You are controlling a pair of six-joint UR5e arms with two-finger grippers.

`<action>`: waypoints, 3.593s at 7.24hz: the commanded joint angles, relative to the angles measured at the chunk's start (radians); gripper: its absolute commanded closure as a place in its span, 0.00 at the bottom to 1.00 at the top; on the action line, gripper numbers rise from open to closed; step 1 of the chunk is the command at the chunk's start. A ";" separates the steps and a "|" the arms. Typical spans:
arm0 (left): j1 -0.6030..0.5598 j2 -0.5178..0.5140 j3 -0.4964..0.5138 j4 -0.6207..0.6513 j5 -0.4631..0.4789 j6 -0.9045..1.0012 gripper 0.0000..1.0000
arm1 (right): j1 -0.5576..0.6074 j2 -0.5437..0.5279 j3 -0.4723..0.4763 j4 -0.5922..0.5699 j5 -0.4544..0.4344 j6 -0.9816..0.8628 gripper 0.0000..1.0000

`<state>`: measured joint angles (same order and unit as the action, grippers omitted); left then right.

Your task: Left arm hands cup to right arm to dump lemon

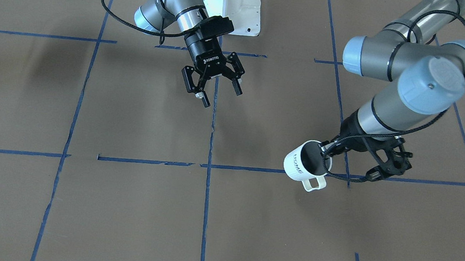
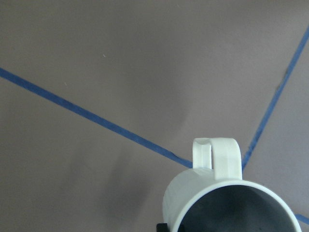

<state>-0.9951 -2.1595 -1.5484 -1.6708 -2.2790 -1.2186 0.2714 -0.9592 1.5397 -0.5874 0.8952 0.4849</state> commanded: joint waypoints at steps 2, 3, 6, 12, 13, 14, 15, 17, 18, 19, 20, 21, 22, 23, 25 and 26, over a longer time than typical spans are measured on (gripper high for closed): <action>-0.089 0.229 -0.134 0.011 0.016 0.302 1.00 | 0.035 0.000 -0.003 -0.029 0.005 0.035 0.00; -0.089 0.332 -0.203 0.002 0.019 0.368 1.00 | 0.061 0.002 0.000 -0.096 0.034 0.072 0.00; -0.088 0.550 -0.263 -0.174 0.092 0.415 1.00 | 0.187 0.000 0.180 -0.484 0.312 0.193 0.00; -0.074 0.708 -0.236 -0.391 0.096 0.422 1.00 | 0.560 -0.026 0.292 -0.898 0.991 0.152 0.00; -0.070 0.708 -0.236 -0.391 0.095 0.422 1.00 | 0.562 -0.027 0.292 -0.907 0.992 0.124 0.00; -0.053 0.708 -0.230 -0.391 0.095 0.422 1.00 | 0.563 -0.027 0.292 -0.908 0.992 0.123 0.00; -0.044 0.708 -0.229 -0.392 0.095 0.421 1.00 | 0.563 -0.027 0.292 -0.907 0.992 0.124 0.00; -0.034 0.708 -0.228 -0.392 0.095 0.421 1.00 | 0.563 -0.027 0.292 -0.907 0.992 0.124 0.00; -0.031 0.707 -0.223 -0.392 0.095 0.421 0.96 | 0.563 -0.027 0.292 -0.905 0.992 0.124 0.00; -0.024 0.705 -0.222 -0.391 0.095 0.421 0.91 | 0.563 -0.027 0.292 -0.905 0.992 0.124 0.00; -0.022 0.705 -0.222 -0.391 0.095 0.421 0.78 | 0.563 -0.027 0.292 -0.905 0.992 0.124 0.00; -0.022 0.702 -0.220 -0.391 0.095 0.422 0.68 | 0.563 -0.027 0.292 -0.905 0.992 0.124 0.00; -0.023 0.702 -0.222 -0.389 0.093 0.421 0.59 | 0.563 -0.029 0.292 -0.905 0.992 0.124 0.00; -0.023 0.704 -0.228 -0.386 0.090 0.421 0.45 | 0.563 -0.029 0.292 -0.905 0.992 0.123 0.00; -0.039 0.707 -0.243 -0.377 0.081 0.503 0.00 | 0.568 -0.029 0.292 -0.907 0.993 0.123 0.00; -0.063 0.707 -0.237 -0.339 0.079 0.616 0.00 | 0.577 -0.029 0.292 -0.908 1.004 0.123 0.00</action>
<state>-1.0356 -1.4533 -1.7882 -2.0406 -2.1973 -0.7135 0.8401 -0.9878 1.8316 -1.4939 1.8904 0.6075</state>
